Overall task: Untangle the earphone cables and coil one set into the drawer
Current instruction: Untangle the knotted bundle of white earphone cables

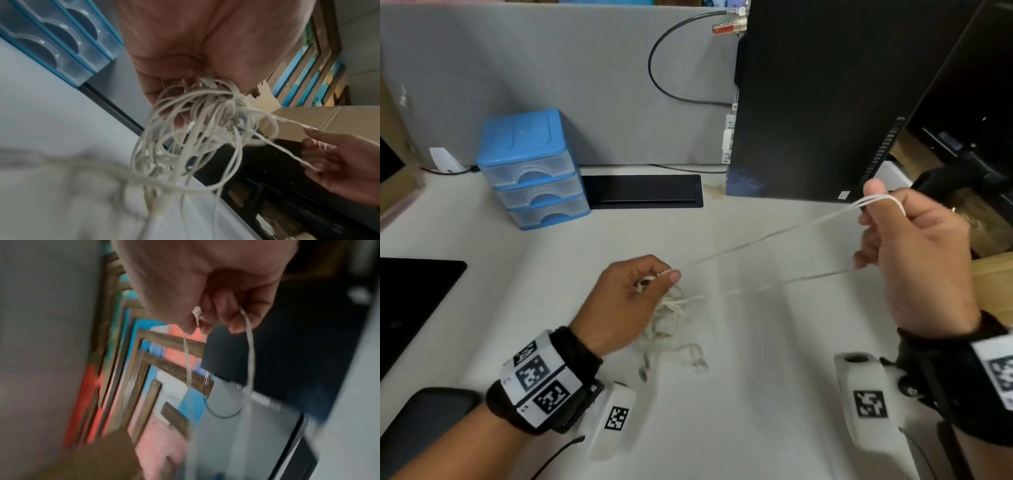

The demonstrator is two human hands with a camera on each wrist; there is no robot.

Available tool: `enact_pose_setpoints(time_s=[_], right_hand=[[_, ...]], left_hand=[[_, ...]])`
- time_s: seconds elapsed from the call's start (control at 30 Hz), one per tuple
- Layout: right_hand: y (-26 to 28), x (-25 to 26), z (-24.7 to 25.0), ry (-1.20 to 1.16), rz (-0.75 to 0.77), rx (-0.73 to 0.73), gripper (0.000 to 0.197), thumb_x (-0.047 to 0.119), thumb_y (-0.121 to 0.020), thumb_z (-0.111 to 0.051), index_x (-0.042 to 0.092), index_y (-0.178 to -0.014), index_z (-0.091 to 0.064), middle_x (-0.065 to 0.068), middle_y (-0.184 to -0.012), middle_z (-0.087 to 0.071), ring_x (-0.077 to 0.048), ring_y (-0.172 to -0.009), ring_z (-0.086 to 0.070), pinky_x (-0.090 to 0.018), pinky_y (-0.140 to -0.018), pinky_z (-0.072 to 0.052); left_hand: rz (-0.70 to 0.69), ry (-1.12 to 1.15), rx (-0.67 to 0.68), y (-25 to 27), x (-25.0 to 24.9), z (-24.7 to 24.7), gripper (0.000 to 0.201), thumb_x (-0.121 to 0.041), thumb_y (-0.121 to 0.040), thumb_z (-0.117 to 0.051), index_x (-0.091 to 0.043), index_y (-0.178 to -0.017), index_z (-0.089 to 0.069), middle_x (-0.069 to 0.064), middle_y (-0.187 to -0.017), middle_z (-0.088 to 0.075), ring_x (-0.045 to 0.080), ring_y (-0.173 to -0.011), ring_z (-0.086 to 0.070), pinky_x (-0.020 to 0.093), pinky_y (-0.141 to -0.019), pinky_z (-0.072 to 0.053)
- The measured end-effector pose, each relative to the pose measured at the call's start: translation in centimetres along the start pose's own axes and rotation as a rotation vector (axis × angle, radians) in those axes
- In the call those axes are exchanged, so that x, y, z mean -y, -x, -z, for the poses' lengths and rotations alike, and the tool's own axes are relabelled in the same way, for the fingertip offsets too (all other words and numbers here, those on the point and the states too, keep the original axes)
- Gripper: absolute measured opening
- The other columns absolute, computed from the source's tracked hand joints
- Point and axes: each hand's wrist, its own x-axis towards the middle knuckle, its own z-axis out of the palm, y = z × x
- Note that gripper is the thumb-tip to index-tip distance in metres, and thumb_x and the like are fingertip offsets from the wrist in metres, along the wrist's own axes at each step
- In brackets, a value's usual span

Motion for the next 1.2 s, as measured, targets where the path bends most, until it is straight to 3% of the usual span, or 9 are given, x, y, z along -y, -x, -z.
enact_pose_setpoints(time_s=[0.2, 0.27, 0.37, 0.43, 0.5, 0.6, 0.8, 0.9, 1.2], right_hand=[[-1.8, -1.4, 2.2, 0.316, 0.254, -0.203, 0.04, 0.042, -0.095, -0.058, 0.013, -0.069, -0.06, -0.014, -0.059, -0.055, -0.019, -0.049, -0.051, -0.029, -0.045, -0.041], [-1.9, -2.1, 2.0, 0.375, 0.125, -0.012, 0.024, 0.03, -0.095, -0.062, 0.019, -0.074, -0.064, 0.009, -0.061, -0.06, -0.001, -0.05, -0.053, -0.016, -0.05, -0.041], [-0.5, -3.7, 0.3, 0.625, -0.039, 0.402, 0.005, 0.025, -0.088, -0.07, 0.021, -0.091, -0.068, 0.007, -0.071, -0.067, 0.0, -0.056, -0.057, -0.027, -0.058, -0.047], [1.2, -4.7, -0.7, 0.755, -0.081, 0.663, 0.048, 0.038, -0.08, -0.076, 0.031, -0.124, -0.058, 0.009, -0.106, -0.068, -0.002, -0.091, -0.062, -0.03, -0.083, -0.052], [2.8, -4.8, -1.8, 0.754, -0.043, 0.845, 0.09, 0.046, -0.076, -0.077, 0.035, -0.15, -0.026, 0.018, -0.145, -0.039, 0.002, -0.133, -0.037, -0.025, -0.112, -0.034], [4.9, -4.0, -3.4, 0.472, 0.101, 0.876, 0.093, 0.041, -0.082, -0.074, 0.036, -0.154, -0.015, 0.024, -0.157, -0.021, 0.009, -0.143, -0.017, -0.016, -0.116, -0.02], [6.2, -4.1, -4.5, 0.267, 0.134, 0.689, 0.011, 0.022, -0.092, -0.067, 0.028, -0.098, -0.073, 0.009, -0.082, -0.072, -0.011, -0.084, -0.068, -0.016, -0.069, -0.048], [5.8, -4.2, -4.4, 0.135, 0.056, 0.615, 0.012, 0.015, -0.092, -0.066, 0.02, -0.084, -0.072, -0.004, -0.067, -0.065, -0.022, -0.06, -0.06, -0.034, -0.059, -0.048], [5.3, -2.4, -3.6, 0.029, -0.091, 0.767, 0.011, 0.029, -0.081, -0.073, 0.018, -0.08, -0.077, -0.026, -0.052, -0.04, -0.018, -0.044, -0.023, -0.021, -0.043, -0.023]], left_hand=[[-0.01, -0.082, -0.131, -1.1, 0.3, 2.0, 0.02, -0.023, -0.092, -0.064, -0.017, -0.074, -0.068, -0.015, -0.063, -0.063, -0.001, -0.058, -0.054, 0.012, -0.061, -0.042], [-0.003, -0.011, -0.103, -1.0, -0.4, 1.8, 0.019, -0.025, -0.092, -0.062, -0.015, -0.078, -0.07, -0.014, -0.064, -0.065, -0.001, -0.058, -0.055, 0.012, -0.062, -0.043], [0.023, 0.103, -0.022, -0.5, -1.3, 1.2, 0.021, -0.034, -0.089, -0.058, -0.02, -0.084, -0.073, -0.006, -0.077, -0.073, 0.007, -0.072, -0.066, 0.019, -0.072, -0.051], [0.033, 0.141, 0.05, -0.1, -1.7, 0.8, 0.022, -0.037, -0.087, -0.058, -0.023, -0.088, -0.074, -0.002, -0.086, -0.075, 0.014, -0.083, -0.069, 0.025, -0.081, -0.053], [0.025, 0.14, 0.125, 0.3, -2.2, 0.5, 0.022, -0.036, -0.087, -0.059, -0.021, -0.092, -0.075, -0.002, -0.091, -0.075, 0.016, -0.089, -0.07, 0.025, -0.084, -0.053], [-0.013, 0.114, 0.24, 0.9, -3.1, 0.0, 0.02, -0.031, -0.09, -0.06, -0.021, -0.099, -0.075, -0.008, -0.093, -0.076, 0.009, -0.088, -0.07, 0.017, -0.08, -0.049], [0.025, 0.143, 0.358, 1.9, -3.6, -0.4, 0.027, -0.019, -0.081, -0.076, -0.023, -0.108, -0.071, -0.009, -0.095, -0.075, 0.006, -0.085, -0.068, 0.015, -0.079, -0.049], [0.054, 0.133, 0.364, 1.8, -3.6, -0.1, 0.045, -0.01, -0.073, -0.084, -0.028, -0.11, -0.064, -0.007, -0.096, -0.072, 0.007, -0.081, -0.066, 0.017, -0.078, -0.051], [0.073, 0.198, 0.477, 1.7, -3.5, 0.3, 0.055, 0.012, -0.075, -0.074, -0.02, -0.118, -0.062, -0.001, -0.108, -0.07, 0.013, -0.094, -0.067, 0.026, -0.087, -0.052]])
